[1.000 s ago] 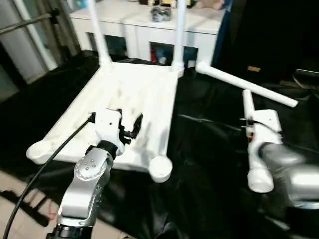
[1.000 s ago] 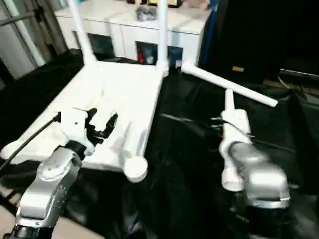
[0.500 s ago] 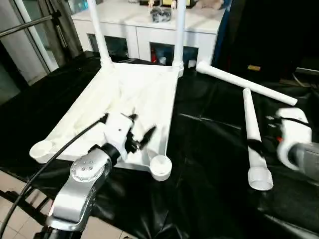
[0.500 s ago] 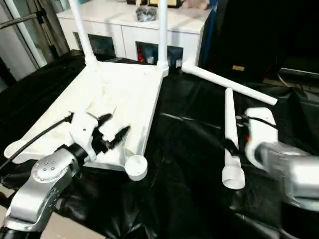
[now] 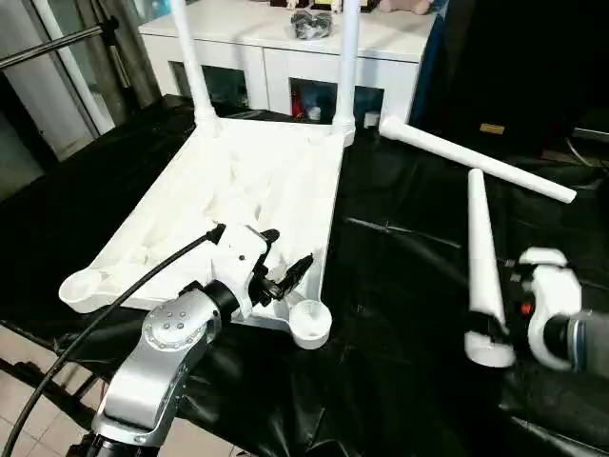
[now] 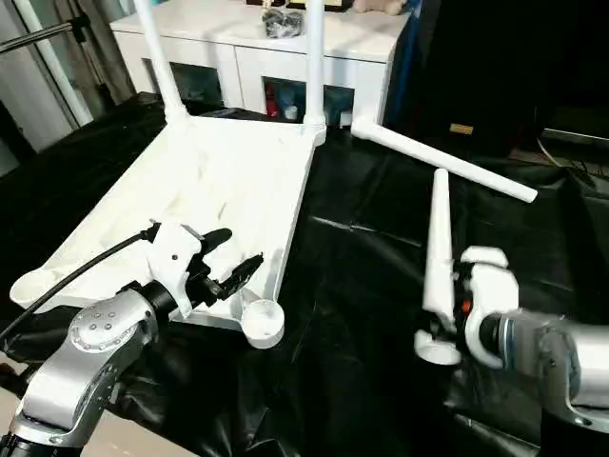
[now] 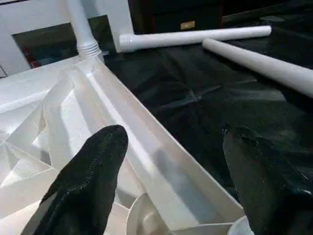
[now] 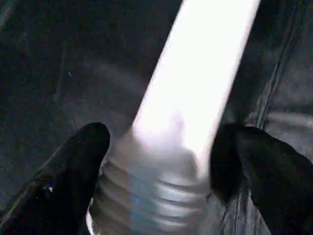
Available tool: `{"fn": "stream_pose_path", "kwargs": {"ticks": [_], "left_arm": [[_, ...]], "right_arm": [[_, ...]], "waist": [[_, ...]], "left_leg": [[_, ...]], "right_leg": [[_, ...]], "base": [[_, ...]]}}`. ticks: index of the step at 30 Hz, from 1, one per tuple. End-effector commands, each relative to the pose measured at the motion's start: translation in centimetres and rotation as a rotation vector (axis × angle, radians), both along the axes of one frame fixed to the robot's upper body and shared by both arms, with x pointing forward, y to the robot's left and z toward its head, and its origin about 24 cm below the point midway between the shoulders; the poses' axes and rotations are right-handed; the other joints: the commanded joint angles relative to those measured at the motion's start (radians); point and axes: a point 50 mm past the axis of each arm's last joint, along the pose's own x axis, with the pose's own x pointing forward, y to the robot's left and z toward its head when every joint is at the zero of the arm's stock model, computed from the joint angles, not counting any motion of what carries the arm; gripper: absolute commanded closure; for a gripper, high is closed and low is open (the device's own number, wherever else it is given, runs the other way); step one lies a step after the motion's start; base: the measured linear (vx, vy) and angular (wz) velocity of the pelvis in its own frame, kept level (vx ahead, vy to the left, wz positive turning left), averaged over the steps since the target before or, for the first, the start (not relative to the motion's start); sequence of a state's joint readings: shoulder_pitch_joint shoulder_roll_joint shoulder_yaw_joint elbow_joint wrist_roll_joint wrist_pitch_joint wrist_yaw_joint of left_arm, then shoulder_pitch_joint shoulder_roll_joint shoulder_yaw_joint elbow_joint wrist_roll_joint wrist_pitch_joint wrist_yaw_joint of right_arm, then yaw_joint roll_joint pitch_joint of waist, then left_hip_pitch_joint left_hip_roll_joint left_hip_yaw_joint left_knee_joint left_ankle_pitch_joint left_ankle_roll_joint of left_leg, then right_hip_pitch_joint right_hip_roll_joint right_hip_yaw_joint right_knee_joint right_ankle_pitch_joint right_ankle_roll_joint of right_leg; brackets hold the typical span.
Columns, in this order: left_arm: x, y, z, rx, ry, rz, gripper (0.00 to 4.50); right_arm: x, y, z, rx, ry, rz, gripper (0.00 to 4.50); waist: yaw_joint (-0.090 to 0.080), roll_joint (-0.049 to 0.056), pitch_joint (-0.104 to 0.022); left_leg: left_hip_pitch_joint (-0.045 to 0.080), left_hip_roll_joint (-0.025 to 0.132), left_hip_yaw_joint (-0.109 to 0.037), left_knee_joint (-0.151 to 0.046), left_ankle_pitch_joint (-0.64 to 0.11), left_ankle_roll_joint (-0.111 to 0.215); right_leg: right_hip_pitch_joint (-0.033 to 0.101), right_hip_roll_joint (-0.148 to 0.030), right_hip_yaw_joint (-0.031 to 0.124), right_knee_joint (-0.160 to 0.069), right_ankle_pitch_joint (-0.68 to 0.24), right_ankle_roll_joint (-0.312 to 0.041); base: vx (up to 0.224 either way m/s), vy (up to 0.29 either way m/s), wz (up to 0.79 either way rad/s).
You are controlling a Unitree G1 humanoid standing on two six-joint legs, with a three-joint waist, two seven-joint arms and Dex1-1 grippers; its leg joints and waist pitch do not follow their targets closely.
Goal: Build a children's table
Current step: Pick table leg
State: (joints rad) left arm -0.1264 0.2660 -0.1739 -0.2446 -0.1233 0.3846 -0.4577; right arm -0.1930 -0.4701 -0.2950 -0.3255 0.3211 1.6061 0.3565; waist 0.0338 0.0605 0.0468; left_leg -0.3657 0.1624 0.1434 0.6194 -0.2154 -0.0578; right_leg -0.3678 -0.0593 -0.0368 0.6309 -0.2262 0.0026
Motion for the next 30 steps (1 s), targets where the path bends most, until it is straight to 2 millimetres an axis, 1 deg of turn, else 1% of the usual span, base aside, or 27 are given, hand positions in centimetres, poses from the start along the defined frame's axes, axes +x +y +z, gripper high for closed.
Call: {"fn": "stream_pose_path", "kwargs": {"ticks": [1,2,4,5,6,9,11,12,13,16,17,18,20,22,23,25,27,30], "left_arm": [[-0.3,0.1,0.0,0.014,0.005,-0.011,0.91],[-0.3,0.0,0.0,0.015,0.006,-0.011,0.91],[-0.3,0.0,0.0,0.017,0.008,-0.012,0.91],[-0.3,0.0,0.0,0.018,0.008,-0.013,0.91],[-0.3,0.0,0.0,0.019,0.010,-0.016,0.91],[-0.3,0.0,-0.1,0.022,0.013,-0.022,0.91],[-0.3,0.0,-0.1,0.023,0.014,-0.023,0.91],[-0.3,0.0,-0.1,0.023,0.015,-0.023,0.91],[-0.3,-0.1,-0.2,0.025,0.015,-0.024,0.91],[-0.4,-0.2,-0.2,0.026,0.015,-0.025,0.91],[-0.4,-0.2,-0.2,0.027,0.015,-0.026,0.91],[-0.4,-0.2,-0.2,0.027,0.015,-0.027,0.91],[-0.4,-0.3,-0.2,0.027,0.016,-0.029,0.91],[-0.5,-0.3,-0.2,0.028,0.014,-0.029,0.91],[-0.5,-0.3,-0.2,0.028,0.013,-0.029,0.91],[-0.5,-0.3,-0.2,0.028,0.012,-0.029,0.91],[-0.5,-0.3,-0.2,0.027,0.012,-0.028,0.91],[-0.6,-0.3,-0.3,0.022,0.017,-0.025,0.91]], "right_arm": [[-0.2,0.1,-0.6,0.006,0.039,0.002,0.03],[-0.2,0.0,-0.7,0.003,0.047,-0.002,0.03],[-0.2,-0.1,-0.8,0.000,0.056,-0.008,0.03],[-0.2,-0.1,-0.8,0.000,0.056,-0.009,0.20],[-0.2,-0.1,-0.9,0.001,0.058,-0.009,0.20],[-0.3,-0.2,-1.0,-0.003,0.069,-0.007,0.42],[-0.4,-0.2,-1.1,-0.003,0.073,-0.008,0.57],[-0.4,-0.3,-1.2,-0.003,0.079,-0.010,0.57],[-0.6,-0.3,-1.6,-0.001,0.099,-0.014,0.76],[-0.8,-0.4,-1.9,0.000,0.115,-0.015,1.06],[-0.9,-0.4,-2.0,0.001,0.120,-0.016,1.06],[-1.0,-0.4,-2.1,-0.002,0.128,-0.019,1.18],[-1.1,-0.5,-2.3,-0.006,0.141,-0.023,1.34],[-1.1,-0.6,-2.4,-0.007,0.143,-0.025,1.50],[-1.1,-0.6,-2.4,-0.007,0.143,-0.026,1.50],[-1.1,-0.6,-2.3,-0.008,0.142,-0.027,1.69],[-1.1,-0.6,-2.3,-0.007,0.139,-0.029,1.77],[-0.9,-0.6,-2.1,-0.006,0.121,-0.044,1.80]], "waist": [[0.001,-0.032,-0.043],[0.005,-0.024,-0.043],[0.005,-0.024,-0.044],[0.004,-0.024,-0.044],[0.005,-0.024,-0.044],[0.004,-0.025,-0.044],[0.004,-0.027,-0.044],[0.004,-0.027,-0.044],[0.005,-0.028,-0.043],[0.004,-0.027,-0.042],[0.004,-0.027,-0.042],[0.003,-0.030,-0.042],[0.004,-0.028,-0.041],[0.003,-0.029,-0.040],[0.003,-0.029,-0.041],[0.003,-0.029,-0.041],[0.003,-0.029,-0.042],[0.002,-0.029,-0.041]], "left_leg": [[0.004,0.049,-0.013,-0.082,-0.139,-0.009],[0.006,0.049,-0.014,-0.083,-0.138,-0.010],[0.008,0.050,-0.013,-0.082,-0.135,-0.015],[0.007,0.051,-0.013,-0.083,-0.135,-0.020],[0.008,0.051,-0.013,-0.084,-0.136,-0.021],[0.007,0.051,-0.013,-0.085,-0.136,-0.026],[0.007,0.051,-0.012,-0.084,-0.141,-0.025],[0.006,0.050,-0.012,-0.084,-0.138,-0.024],[0.006,0.051,-0.012,-0.084,-0.138,-0.022],[0.008,0.052,-0.013,-0.086,-0.157,-0.026],[0.008,0.052,-0.013,-0.086,-0.159,-0.027],[0.007,0.052,-0.013,-0.086,-0.159,-0.028],[0.008,0.052,-0.013,-0.087,-0.168,-0.029],[0.008,0.052,-0.014,-0.088,-0.179,-0.033],[0.008,0.052,-0.014,-0.089,-0.184,-0.035],[0.009,0.053,-0.015,-0.089,-0.189,-0.038],[0.009,0.053,-0.015,-0.090,-0.188,-0.039],[0.008,0.052,-0.015,-0.090,-0.193,-0.040]], "right_leg": [[0.032,-0.073,0.047,-0.096,-0.250,-0.175],[0.030,-0.074,0.048,-0.096,-0.262,-0.169],[0.027,-0.074,0.049,-0.097,-0.250,-0.168],[0.029,-0.073,0.048,-0.095,-0.240,-0.167],[0.028,-0.072,0.048,-0.095,-0.234,-0.167],[0.030,-0.072,0.048,-0.093,-0.205,-0.171],[0.031,-0.073,0.049,-0.094,-0.209,-0.174],[0.031,-0.073,0.049,-0.094,-0.207,-0.174],[0.031,-0.073,0.049,-0.094,-0.212,-0.174],[0.028,-0.073,0.049,-0.096,-0.238,-0.170],[0.029,-0.073,0.049,-0.096,-0.238,-0.170],[0.029,-0.073,0.049,-0.096,-0.234,-0.169],[0.027,-0.073,0.049,-0.098,-0.251,-0.166],[0.027,-0.073,0.049,-0.100,-0.261,-0.163],[0.026,-0.073,0.049,-0.100,-0.262,-0.161],[0.026,-0.072,0.049,-0.099,-0.252,-0.162],[0.027,-0.072,0.048,-0.098,-0.238,-0.163],[0.027,-0.072,0.049,-0.098,-0.239,-0.165]], "base": [[0.000,0.000,0.00],[0.000,0.000,0.00],[0.000,0.000,0.00],[0.000,0.000,0.00],[0.000,0.000,0.00],[0.000,0.000,0.00],[0.000,0.000,0.00],[0.000,0.000,0.00],[0.000,0.000,0.00],[0.000,0.000,0.00],[0.000,0.000,0.00],[0.000,0.000,0.00],[0.000,0.000,0.00],[0.000,0.000,0.00],[0.000,0.000,0.00],[0.000,0.000,0.00],[0.000,0.000,0.00],[0.000,0.000,0.00]]}}
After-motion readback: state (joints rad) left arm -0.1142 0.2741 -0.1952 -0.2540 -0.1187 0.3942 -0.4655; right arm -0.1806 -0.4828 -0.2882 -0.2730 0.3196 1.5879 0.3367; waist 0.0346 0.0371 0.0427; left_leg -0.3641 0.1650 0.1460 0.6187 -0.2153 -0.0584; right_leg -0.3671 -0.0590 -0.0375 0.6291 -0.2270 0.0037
